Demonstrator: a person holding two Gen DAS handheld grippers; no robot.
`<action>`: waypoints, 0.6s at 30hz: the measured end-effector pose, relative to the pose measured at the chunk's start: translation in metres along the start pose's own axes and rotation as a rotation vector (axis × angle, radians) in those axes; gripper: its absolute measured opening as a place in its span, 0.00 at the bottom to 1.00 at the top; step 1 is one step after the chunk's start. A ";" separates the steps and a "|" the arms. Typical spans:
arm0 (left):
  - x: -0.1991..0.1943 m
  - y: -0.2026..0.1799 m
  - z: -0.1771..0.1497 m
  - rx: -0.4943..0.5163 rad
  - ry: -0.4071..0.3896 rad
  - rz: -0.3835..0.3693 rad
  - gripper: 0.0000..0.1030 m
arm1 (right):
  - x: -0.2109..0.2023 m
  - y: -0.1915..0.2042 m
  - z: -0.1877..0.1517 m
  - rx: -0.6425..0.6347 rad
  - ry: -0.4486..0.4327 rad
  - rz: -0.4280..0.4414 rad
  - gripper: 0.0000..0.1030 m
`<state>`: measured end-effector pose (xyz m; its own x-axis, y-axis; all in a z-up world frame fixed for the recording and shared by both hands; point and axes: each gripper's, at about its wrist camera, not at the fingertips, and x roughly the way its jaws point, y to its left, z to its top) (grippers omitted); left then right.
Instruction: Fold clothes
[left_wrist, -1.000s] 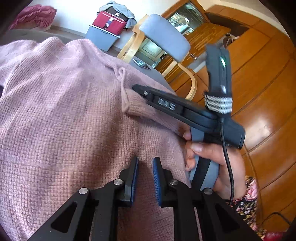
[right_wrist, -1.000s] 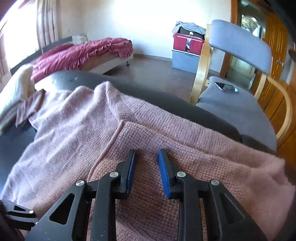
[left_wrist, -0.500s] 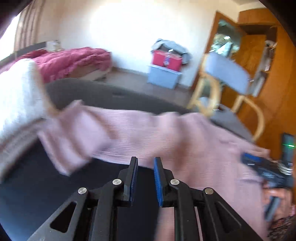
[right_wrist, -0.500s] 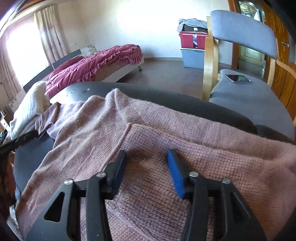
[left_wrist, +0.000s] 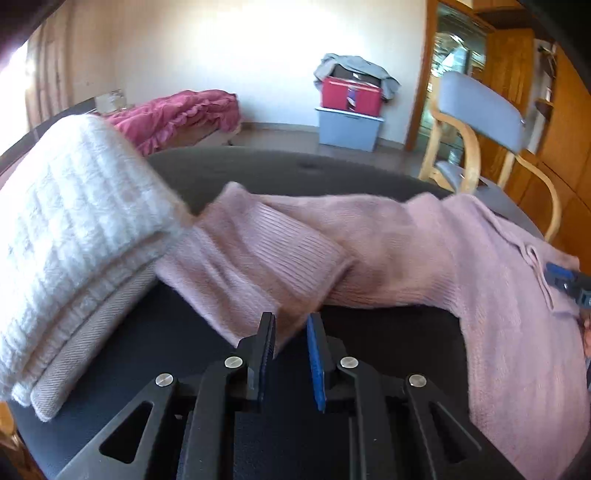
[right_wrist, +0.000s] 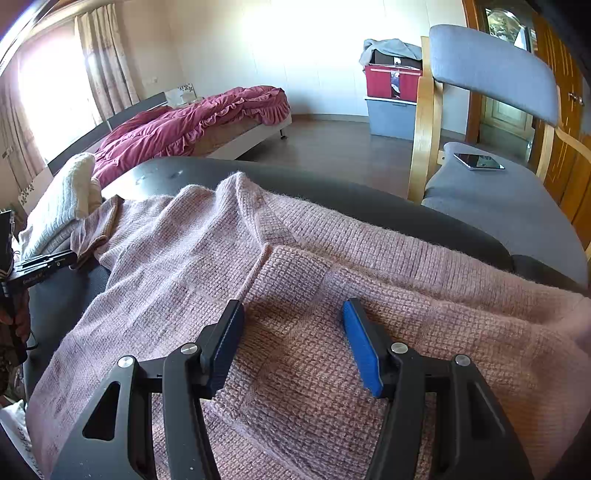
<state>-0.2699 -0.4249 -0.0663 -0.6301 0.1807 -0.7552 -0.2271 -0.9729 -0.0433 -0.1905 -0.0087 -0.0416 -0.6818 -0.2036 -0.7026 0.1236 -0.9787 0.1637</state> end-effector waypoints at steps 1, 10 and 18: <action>0.002 -0.001 -0.001 0.013 0.012 0.013 0.16 | 0.000 0.000 0.000 0.001 0.000 0.001 0.58; 0.007 -0.010 0.006 0.125 -0.001 0.130 0.20 | 0.000 -0.001 0.000 0.008 -0.002 0.009 0.58; 0.021 -0.025 0.006 0.249 0.034 0.136 0.22 | 0.002 -0.001 0.001 0.010 -0.003 0.012 0.58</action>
<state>-0.2818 -0.3960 -0.0772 -0.6430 0.0420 -0.7647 -0.3202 -0.9218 0.2186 -0.1926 -0.0079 -0.0427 -0.6826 -0.2156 -0.6982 0.1246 -0.9758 0.1795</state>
